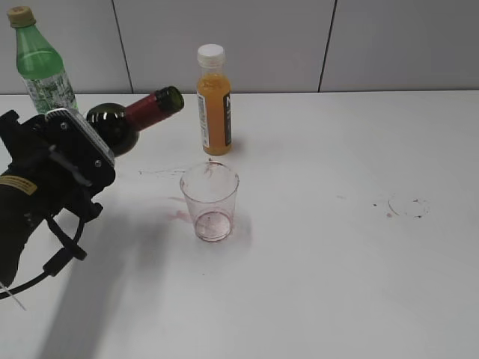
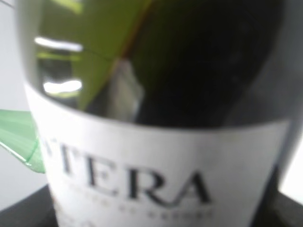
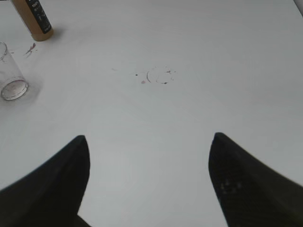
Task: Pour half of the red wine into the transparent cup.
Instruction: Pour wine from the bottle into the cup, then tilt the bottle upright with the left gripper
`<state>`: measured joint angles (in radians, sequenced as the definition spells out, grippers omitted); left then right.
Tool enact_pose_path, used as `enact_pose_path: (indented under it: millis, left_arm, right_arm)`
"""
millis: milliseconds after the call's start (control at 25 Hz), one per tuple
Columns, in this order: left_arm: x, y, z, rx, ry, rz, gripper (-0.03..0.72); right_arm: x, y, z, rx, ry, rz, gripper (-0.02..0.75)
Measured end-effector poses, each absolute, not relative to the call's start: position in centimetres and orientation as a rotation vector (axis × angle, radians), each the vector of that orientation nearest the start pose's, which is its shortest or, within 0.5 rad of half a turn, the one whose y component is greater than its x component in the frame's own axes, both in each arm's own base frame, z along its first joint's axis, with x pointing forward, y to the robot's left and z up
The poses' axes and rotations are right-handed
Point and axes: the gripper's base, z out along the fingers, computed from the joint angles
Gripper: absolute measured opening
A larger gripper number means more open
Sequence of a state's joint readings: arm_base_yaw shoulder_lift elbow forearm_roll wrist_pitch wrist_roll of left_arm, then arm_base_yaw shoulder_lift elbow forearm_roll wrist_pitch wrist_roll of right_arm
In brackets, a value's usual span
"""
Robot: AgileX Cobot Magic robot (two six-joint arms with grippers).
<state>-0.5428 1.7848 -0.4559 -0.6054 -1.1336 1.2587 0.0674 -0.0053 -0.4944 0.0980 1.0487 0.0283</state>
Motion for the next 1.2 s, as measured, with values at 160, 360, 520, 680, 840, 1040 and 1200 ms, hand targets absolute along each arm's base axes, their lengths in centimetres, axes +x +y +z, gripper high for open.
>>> enact_pose_path:
  millis: [160, 360, 520, 680, 840, 1040, 1200]
  left_arm:
    - [26.2, -10.4, 13.5, 0.985, 1.550, 0.816, 0.545]
    - [26.4, -10.5, 12.7, 1.076, 1.533, 0.873, 0.545]
    - [26.8, -10.7, 13.0, 1.119, 1.496, 0.921, 0.545]
    - [26.9, -10.8, 13.1, 1.175, 1.459, 0.975, 0.545]
    - [26.9, -10.8, 13.0, 1.212, 1.442, 1.008, 0.545]
    - [26.9, -10.7, 13.0, 1.267, 1.414, 1.061, 0.545]
    - [26.9, -10.6, 13.0, 1.296, 1.400, 1.089, 0.545]
  right_arm:
    - [-0.5, 0.7, 27.7, -0.045, 2.033, 0.177, 0.589]
    - [-0.5, 0.7, 27.7, -0.045, 2.033, 0.177, 0.589]
    - [-0.5, 0.7, 27.7, -0.044, 2.033, 0.177, 0.589]
    - [-0.5, 0.7, 27.7, -0.043, 2.033, 0.178, 0.591]
    - [-0.5, 0.7, 27.7, -0.044, 2.033, 0.177, 0.591]
    - [-0.5, 0.7, 27.7, -0.044, 2.033, 0.177, 0.591]
    - [-0.5, 0.7, 27.7, -0.044, 2.033, 0.177, 0.591]
